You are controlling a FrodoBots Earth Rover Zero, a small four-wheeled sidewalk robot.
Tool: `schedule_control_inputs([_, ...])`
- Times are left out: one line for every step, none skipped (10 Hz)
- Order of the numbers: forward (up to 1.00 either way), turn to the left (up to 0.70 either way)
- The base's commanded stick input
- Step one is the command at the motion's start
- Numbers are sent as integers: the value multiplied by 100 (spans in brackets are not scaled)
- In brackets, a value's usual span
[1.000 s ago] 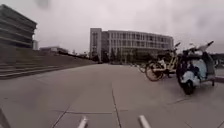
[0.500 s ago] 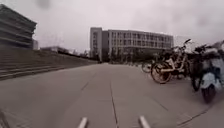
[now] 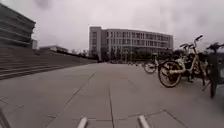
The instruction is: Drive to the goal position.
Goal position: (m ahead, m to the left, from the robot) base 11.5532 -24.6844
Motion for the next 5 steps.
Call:
schedule_control_inputs([100, 0])
schedule_control_inputs([100, 0])
schedule_control_inputs([100, 0])
schedule_control_inputs([100, 0])
schedule_control_inputs([100, 0])
